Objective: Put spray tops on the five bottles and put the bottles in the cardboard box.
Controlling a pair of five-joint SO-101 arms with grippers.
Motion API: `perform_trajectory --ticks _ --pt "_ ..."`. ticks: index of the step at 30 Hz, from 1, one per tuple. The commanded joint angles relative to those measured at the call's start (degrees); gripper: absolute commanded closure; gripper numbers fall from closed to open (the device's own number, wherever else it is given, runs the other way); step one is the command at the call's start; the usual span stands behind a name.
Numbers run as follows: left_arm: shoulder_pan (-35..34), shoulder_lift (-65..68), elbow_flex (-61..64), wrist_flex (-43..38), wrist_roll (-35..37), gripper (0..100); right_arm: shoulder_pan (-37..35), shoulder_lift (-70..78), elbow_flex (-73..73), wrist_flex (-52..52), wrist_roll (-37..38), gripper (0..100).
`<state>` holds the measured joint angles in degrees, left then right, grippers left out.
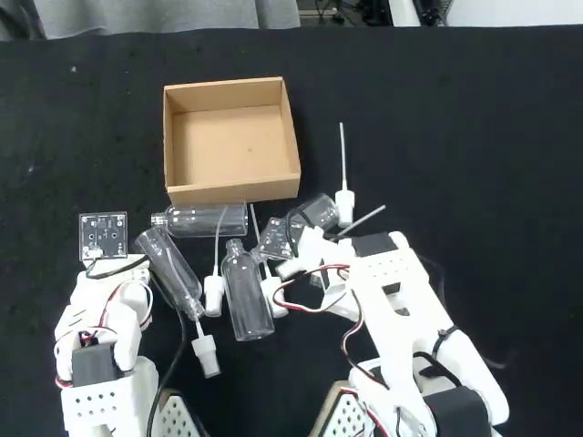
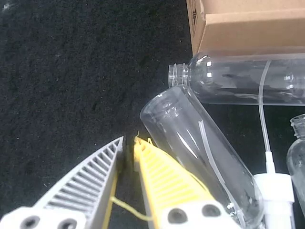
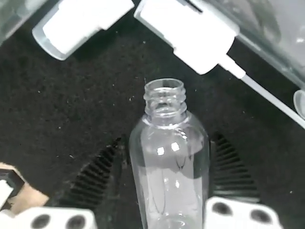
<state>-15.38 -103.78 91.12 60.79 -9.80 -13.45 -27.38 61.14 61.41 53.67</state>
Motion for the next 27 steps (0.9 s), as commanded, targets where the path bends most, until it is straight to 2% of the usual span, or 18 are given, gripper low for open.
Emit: perform_trajectory --ticks 1,20,25,27 --pt "-0.22 -0.26 -0.57 -1.14 -0.35 97 1.76 0.22 -0.40 -0.62 0.09 77.9" --pt "-0.22 -0.26 -0.57 -1.14 -0.35 97 8.09 0.22 -0.92 -0.35 -6.77 78.2" --pt "-0.22 -0.26 -0.57 -1.14 -0.35 97 7.82 -0.13 -0.92 -0.26 -6.77 87.5" --pt "-0.22 -0.26 -0.57 -1.14 -0.35 97 7.74 -0.13 -1.36 1.41 -6.77 88.1"
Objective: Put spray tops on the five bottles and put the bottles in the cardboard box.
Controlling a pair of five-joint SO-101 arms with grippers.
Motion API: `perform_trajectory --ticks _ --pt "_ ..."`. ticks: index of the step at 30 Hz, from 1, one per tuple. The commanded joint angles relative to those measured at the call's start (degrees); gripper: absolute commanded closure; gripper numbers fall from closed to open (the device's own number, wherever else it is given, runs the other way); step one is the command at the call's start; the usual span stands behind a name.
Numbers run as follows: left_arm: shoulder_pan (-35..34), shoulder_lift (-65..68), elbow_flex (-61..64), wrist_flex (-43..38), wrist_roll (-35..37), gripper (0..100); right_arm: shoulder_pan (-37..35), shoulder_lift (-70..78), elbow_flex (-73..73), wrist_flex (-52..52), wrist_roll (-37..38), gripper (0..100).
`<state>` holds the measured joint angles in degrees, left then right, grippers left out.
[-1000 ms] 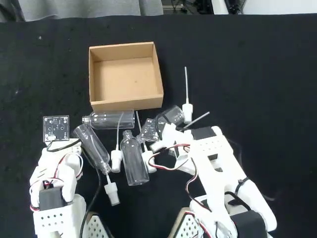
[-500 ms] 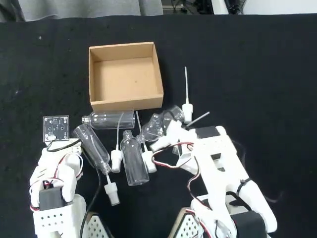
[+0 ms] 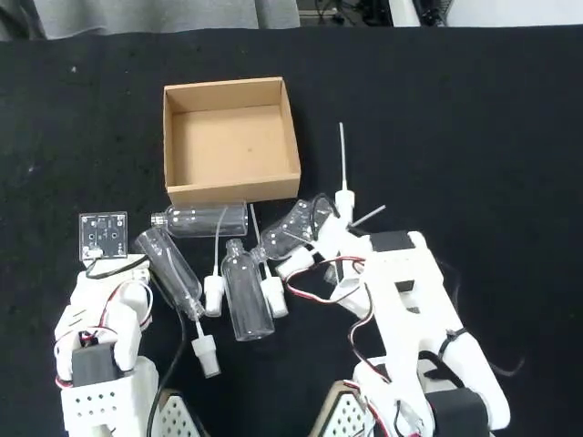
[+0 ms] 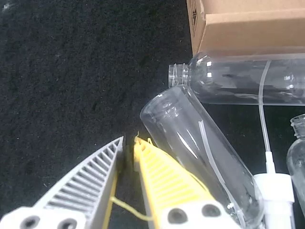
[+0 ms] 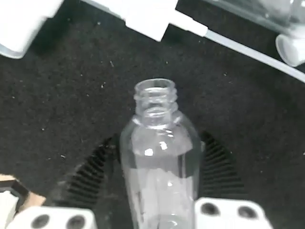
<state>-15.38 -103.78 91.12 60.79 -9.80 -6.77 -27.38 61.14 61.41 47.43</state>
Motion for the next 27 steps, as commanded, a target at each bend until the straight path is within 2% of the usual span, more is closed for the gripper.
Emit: perform_trajectory --ticks 1,16,27 --pt "-0.22 -0.26 -0.57 -1.14 -0.35 97 0.97 -0.22 -1.71 2.37 -0.53 88.1" --pt "-0.22 -0.26 -0.57 -1.14 -0.35 97 1.32 -0.31 -12.97 18.55 -0.79 88.5" --pt "-0.22 -0.26 -0.66 -1.14 -0.35 97 0.88 -0.31 -25.36 24.88 -10.64 88.5"
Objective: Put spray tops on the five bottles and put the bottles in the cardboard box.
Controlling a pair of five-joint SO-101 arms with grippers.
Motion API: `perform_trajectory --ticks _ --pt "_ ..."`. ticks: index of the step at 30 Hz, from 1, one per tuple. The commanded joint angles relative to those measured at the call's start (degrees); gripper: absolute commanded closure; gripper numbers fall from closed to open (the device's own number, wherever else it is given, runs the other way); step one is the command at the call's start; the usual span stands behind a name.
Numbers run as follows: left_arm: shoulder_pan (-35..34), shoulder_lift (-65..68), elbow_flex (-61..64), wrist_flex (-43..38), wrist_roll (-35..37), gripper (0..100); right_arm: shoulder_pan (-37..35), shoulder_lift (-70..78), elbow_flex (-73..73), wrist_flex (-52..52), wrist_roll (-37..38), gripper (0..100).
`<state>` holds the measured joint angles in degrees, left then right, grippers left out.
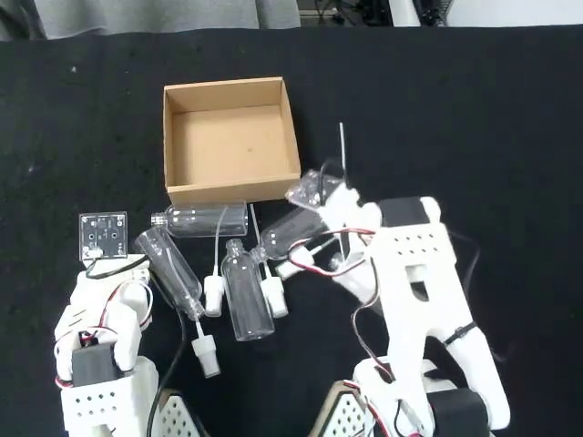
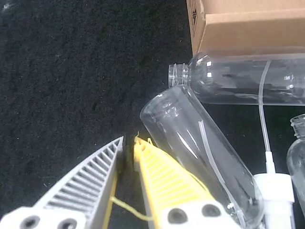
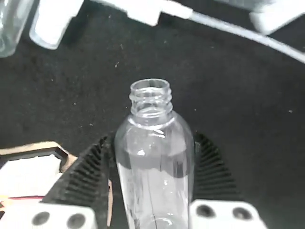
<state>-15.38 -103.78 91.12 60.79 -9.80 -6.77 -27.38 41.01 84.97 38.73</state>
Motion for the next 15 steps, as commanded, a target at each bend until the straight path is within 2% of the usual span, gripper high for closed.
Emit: perform_trajectory --ticks 1,4,15 --pt "-0.22 -0.26 -0.66 -1.14 -0.35 97 0.79 -0.31 -6.11 1.58 -2.73 88.5" --pt "-0.22 -0.26 -0.66 -1.23 -0.35 97 0.70 -0.31 -8.66 1.58 -5.98 88.5" --pt "-0.22 -0.26 -0.66 -1.23 -0.35 97 -8.00 -0.31 -16.92 1.76 -17.23 88.5"
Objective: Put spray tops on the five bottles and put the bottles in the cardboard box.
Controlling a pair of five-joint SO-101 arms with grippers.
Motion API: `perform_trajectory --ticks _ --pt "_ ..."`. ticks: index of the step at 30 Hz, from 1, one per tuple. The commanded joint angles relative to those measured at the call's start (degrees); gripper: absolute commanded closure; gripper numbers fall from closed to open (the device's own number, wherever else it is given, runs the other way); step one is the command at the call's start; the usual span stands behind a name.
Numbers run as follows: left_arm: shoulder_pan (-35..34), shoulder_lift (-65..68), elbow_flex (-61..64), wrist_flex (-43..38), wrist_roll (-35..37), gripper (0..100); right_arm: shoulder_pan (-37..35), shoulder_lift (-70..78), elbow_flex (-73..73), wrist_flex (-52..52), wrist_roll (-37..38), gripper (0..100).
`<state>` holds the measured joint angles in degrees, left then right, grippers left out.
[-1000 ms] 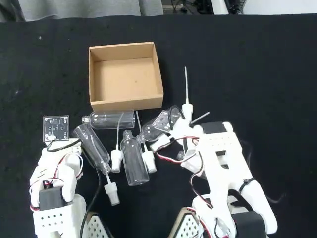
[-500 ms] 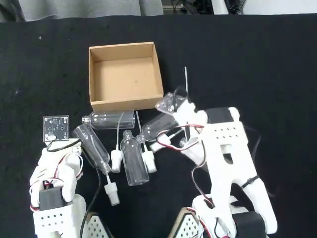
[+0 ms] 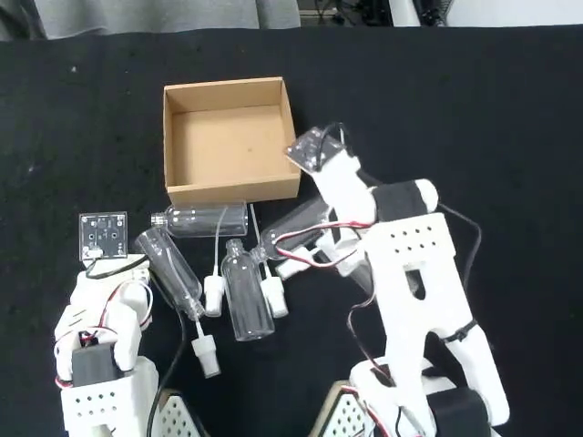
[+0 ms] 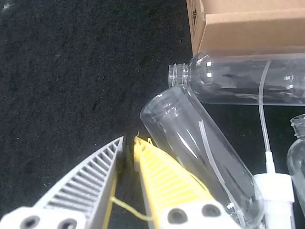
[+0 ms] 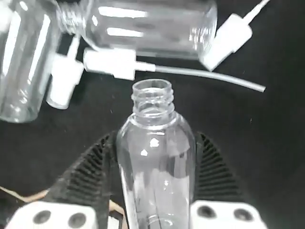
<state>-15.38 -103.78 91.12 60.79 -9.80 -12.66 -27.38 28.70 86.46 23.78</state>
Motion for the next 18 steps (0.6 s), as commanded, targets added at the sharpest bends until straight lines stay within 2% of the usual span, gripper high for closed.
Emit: perform_trajectory --ticks 1,9,18 --pt "-0.22 -0.26 -0.66 -1.23 -0.35 97 -2.37 -0.31 -5.41 0.26 -2.81 88.5" --pt "-0.22 -0.26 -0.66 -1.23 -0.35 97 -2.29 -1.36 -8.57 0.26 -5.89 88.5" --pt "-0.22 -0.26 -0.66 -1.23 -0.35 97 -2.02 -13.67 -7.96 1.67 -7.65 88.4"
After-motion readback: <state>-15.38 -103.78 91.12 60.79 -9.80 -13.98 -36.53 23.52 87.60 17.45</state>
